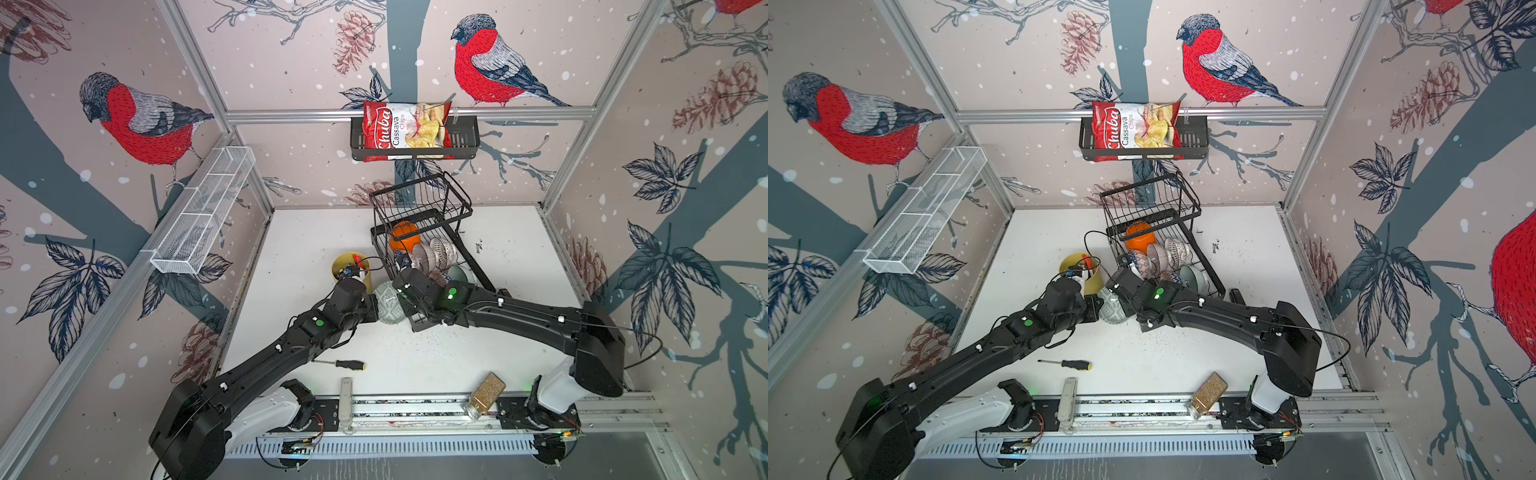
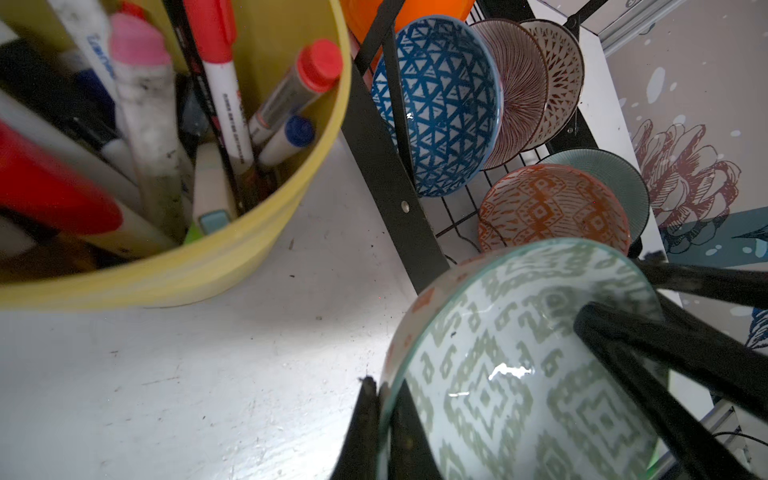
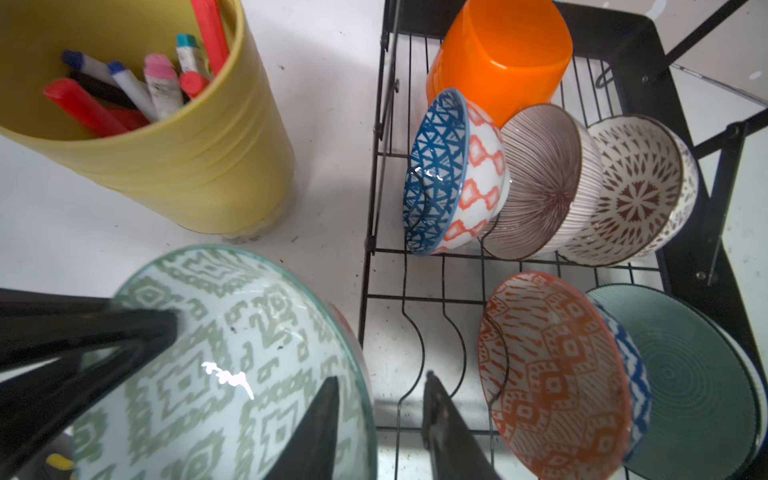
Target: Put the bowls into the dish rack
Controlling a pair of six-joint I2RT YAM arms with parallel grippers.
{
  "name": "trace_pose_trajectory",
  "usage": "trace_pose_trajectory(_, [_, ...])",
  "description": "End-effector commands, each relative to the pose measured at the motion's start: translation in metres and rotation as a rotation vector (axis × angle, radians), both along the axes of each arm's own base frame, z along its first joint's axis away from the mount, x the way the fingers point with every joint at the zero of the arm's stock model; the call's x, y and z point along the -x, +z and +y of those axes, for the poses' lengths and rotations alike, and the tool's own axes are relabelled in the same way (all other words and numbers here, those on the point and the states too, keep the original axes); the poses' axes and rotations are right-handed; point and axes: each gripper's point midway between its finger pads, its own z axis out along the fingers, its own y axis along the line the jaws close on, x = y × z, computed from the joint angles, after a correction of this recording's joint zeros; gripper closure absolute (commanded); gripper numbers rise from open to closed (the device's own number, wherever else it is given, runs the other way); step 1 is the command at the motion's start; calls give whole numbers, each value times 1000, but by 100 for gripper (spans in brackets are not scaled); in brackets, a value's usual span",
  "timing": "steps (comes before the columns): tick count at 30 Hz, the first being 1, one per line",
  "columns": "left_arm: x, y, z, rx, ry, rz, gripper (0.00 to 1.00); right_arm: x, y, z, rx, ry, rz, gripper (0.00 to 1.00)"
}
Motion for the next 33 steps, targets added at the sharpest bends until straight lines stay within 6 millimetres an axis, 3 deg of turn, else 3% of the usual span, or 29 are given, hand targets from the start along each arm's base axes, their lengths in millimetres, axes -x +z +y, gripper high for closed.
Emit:
trace_pose_trajectory(1, [-10, 20, -10, 45, -21, -73, 100, 0, 1, -2, -14, -10, 7, 67])
trace_pose_trajectory(8, [-11, 19, -13, 47, -28, -74, 100, -5, 0, -7, 1, -38, -8, 84])
trace_pose_trajectory(16, [-11, 19, -13, 53, -31, -76, 100, -8, 0, -12, 25, -70, -25, 96])
trace_pose_trajectory(22, [-9, 19, -13, 64, -31, -85, 52, -12, 3, -20, 54, -111, -62, 100])
trace_pose_trajectory(26, [-7, 23, -11, 78, -30, -104, 21, -17, 12, -36, 84, -171, -121, 100])
trace_pose_trajectory(28, [-6, 26, -9, 86, -28, -125, 14, -20, 18, -44, 94, -198, -151, 100])
trace_pose_trajectory(33, [-4, 31, -5, 116, -26, -179, 8, -26, 27, -67, 167, -278, -234, 100])
